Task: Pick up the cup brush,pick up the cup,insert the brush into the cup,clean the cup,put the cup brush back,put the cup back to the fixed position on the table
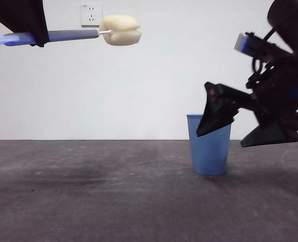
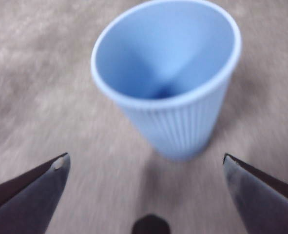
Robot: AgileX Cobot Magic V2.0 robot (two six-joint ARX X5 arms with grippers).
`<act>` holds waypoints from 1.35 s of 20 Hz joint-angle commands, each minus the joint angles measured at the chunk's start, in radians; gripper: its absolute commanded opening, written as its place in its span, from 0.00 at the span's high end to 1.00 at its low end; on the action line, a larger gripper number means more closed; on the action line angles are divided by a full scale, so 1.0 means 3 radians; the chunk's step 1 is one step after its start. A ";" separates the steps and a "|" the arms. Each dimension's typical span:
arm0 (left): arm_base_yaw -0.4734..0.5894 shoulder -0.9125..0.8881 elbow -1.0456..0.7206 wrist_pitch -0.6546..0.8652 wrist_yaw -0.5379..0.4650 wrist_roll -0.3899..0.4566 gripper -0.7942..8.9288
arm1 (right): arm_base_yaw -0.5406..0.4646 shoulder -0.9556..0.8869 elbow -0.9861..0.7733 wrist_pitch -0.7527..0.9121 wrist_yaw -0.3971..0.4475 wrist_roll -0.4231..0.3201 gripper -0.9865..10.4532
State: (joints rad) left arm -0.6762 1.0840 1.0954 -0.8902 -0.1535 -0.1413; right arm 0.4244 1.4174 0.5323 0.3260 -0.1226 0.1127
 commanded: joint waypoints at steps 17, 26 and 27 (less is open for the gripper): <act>0.0005 -0.0004 -0.0027 -0.0052 -0.0004 -0.0053 0.93 | -0.0149 0.1055 -0.0013 0.1726 0.0058 -0.0196 0.42; 0.0005 -0.0004 -0.0027 -0.0004 -0.0004 -0.0051 0.93 | -0.0144 0.1105 -0.0013 0.1881 0.0055 -0.0207 0.83; 0.0006 -0.0004 -0.0027 -0.0005 -0.0004 -0.0050 0.93 | -0.0142 0.1102 -0.0013 0.1881 0.0028 -0.0206 0.89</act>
State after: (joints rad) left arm -0.6762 1.0840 1.0954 -0.9028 -0.1532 -0.1501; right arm 0.3794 1.7397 0.5323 0.8806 -0.1120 0.0559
